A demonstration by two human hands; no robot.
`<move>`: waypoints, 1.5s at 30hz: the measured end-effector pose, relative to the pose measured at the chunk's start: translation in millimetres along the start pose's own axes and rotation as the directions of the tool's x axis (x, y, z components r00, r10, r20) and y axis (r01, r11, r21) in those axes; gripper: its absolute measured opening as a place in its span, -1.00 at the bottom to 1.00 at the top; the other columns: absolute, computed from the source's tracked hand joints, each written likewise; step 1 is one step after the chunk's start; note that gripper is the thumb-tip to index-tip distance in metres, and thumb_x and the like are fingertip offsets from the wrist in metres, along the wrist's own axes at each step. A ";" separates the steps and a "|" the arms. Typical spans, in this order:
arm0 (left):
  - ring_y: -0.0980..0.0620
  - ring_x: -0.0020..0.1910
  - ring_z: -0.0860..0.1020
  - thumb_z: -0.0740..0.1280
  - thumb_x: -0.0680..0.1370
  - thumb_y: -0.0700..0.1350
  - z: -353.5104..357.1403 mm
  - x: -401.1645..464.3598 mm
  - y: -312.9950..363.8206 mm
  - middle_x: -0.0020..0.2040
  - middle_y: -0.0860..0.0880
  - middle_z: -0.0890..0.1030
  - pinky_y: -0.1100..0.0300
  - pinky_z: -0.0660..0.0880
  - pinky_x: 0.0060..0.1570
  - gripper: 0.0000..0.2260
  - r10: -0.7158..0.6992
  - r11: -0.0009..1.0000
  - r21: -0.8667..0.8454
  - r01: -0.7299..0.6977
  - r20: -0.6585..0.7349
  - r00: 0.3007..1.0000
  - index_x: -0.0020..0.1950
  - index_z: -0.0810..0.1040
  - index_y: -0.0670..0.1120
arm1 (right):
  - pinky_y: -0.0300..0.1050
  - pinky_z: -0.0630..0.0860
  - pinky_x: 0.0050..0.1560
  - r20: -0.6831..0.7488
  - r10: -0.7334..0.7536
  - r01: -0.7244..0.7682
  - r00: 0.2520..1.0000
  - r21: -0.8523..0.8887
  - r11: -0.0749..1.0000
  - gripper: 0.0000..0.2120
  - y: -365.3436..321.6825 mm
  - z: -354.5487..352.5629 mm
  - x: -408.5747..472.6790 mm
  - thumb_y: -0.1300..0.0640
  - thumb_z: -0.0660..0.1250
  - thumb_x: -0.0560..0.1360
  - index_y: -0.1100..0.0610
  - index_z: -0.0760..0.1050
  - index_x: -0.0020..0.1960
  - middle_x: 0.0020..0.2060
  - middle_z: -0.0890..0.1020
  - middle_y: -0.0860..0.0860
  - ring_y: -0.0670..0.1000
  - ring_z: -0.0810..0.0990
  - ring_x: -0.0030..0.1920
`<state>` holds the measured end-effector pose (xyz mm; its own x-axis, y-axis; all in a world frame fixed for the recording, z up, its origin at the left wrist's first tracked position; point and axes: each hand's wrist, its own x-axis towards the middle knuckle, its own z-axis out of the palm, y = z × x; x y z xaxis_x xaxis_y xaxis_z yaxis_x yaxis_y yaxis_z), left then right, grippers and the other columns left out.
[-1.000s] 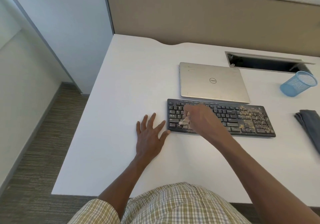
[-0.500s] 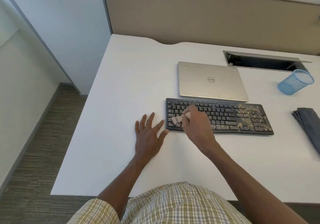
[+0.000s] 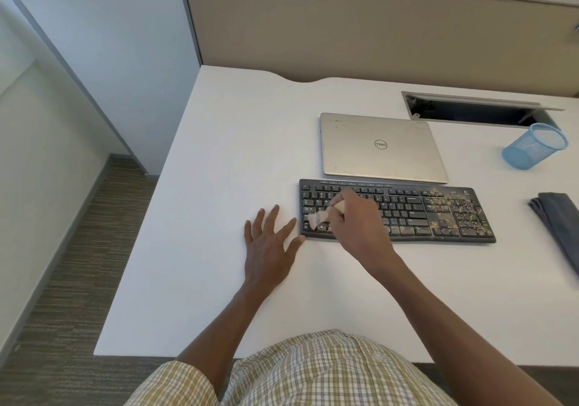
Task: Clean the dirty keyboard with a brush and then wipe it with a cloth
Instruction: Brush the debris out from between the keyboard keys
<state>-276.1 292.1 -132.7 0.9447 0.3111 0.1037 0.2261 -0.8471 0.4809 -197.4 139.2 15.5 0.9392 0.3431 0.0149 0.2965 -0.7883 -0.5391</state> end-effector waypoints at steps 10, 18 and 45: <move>-0.13 0.63 0.05 0.00 0.55 0.40 -2.3 1.3 -0.1 0.63 -0.01 0.20 -0.17 -0.09 0.56 -0.30 -0.015 0.999 0.048 0.012 0.045 0.999 0.55 0.38 0.03 | -0.02 0.53 -0.21 -0.013 -0.071 0.071 0.997 0.014 0.997 -0.87 -18.8 9.9 12.4 0.23 0.24 0.54 0.22 0.54 0.01 -0.23 0.67 0.09 0.10 0.61 -0.23; -0.13 0.62 0.08 0.12 0.50 0.35 -1.9 -0.2 0.9 0.62 0.00 0.24 -0.18 -0.06 0.57 -0.27 -0.014 1.000 0.021 0.014 0.018 1.000 0.56 0.36 -0.04 | -0.08 0.49 -0.28 0.053 -0.059 0.059 0.997 0.003 0.998 -0.90 -11.9 10.6 6.9 0.22 0.24 0.54 0.18 0.54 -0.03 -0.30 0.63 0.04 0.03 0.55 -0.31; -0.06 0.62 -0.01 0.21 0.54 0.43 -7.9 5.0 12.3 0.63 0.04 0.17 -0.14 -0.10 0.57 -0.48 -0.112 0.993 -0.020 0.113 0.072 0.991 0.45 0.46 0.30 | -0.04 0.52 -0.35 -0.006 0.103 -0.102 0.995 0.037 0.994 -0.92 31.0 -5.6 -15.6 0.21 0.26 0.51 0.14 0.53 -0.11 -0.33 0.62 0.01 0.02 0.56 -0.33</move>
<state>-270.5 286.6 -119.5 0.9282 0.3717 -0.0136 0.3268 -0.7976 0.5070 -201.9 106.6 3.2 0.9656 0.2576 -0.0358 0.1924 -0.8001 -0.5682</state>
